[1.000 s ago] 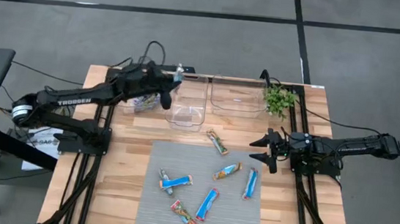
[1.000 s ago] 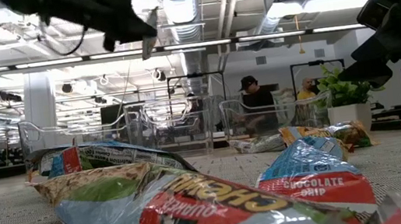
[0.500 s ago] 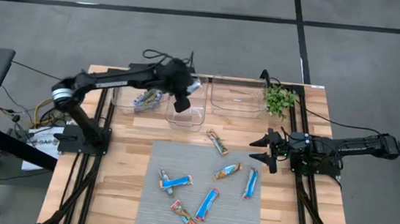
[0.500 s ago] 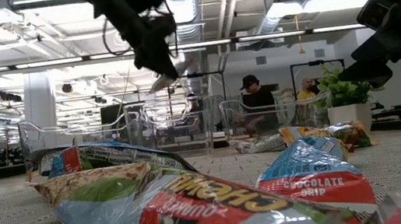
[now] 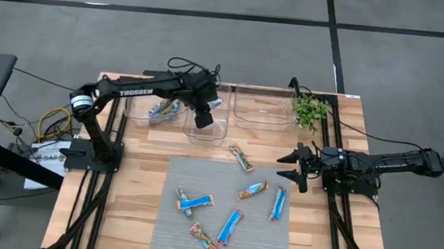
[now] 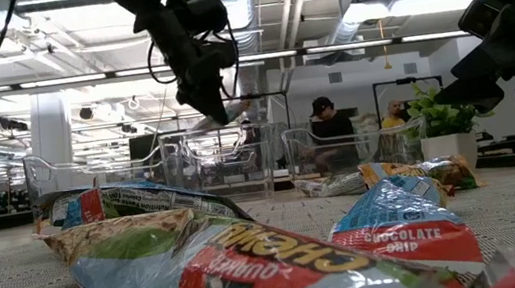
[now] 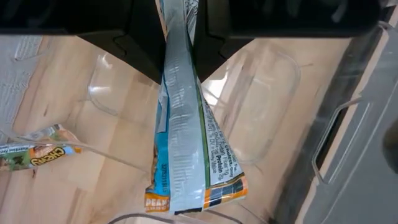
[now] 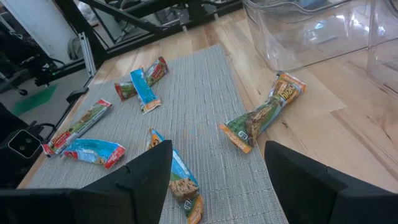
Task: Pick and place Granola Bars by type
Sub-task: Put the yellow granola bar into the center transparent bin
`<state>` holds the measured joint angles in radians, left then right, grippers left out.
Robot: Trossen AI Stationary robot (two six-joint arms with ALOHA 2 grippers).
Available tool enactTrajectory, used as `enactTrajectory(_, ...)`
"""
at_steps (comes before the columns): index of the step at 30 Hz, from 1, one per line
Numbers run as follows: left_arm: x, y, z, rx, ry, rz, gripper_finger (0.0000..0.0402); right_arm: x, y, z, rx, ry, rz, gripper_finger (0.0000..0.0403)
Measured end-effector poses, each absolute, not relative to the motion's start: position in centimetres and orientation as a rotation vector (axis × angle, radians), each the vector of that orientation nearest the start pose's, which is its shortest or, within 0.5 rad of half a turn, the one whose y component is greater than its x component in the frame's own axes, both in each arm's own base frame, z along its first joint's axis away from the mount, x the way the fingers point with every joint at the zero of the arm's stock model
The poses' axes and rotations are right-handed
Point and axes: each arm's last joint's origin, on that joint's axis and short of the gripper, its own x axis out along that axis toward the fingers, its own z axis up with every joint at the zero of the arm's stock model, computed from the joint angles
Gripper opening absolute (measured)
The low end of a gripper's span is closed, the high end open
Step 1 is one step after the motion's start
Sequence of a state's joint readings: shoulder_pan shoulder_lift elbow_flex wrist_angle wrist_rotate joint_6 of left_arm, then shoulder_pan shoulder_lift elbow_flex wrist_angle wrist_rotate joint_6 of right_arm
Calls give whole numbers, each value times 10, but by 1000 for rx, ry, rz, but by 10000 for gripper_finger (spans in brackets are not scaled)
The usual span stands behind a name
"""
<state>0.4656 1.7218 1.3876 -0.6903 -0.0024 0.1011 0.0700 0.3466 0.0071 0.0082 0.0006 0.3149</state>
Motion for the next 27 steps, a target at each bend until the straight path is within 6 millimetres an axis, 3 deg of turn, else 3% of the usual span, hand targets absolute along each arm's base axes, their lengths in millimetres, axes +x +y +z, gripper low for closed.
enactTrajectory(14,323,165,259,-175,995,313,175,114,8,137,300,339,16,249)
enactTrajectory(21,325,166,266,-169,924,317,183,114,8,137,300,339,16,249)
enactTrajectory(27,321,161,293,-181,652,298,183,114,8,137,300,338,16,249)
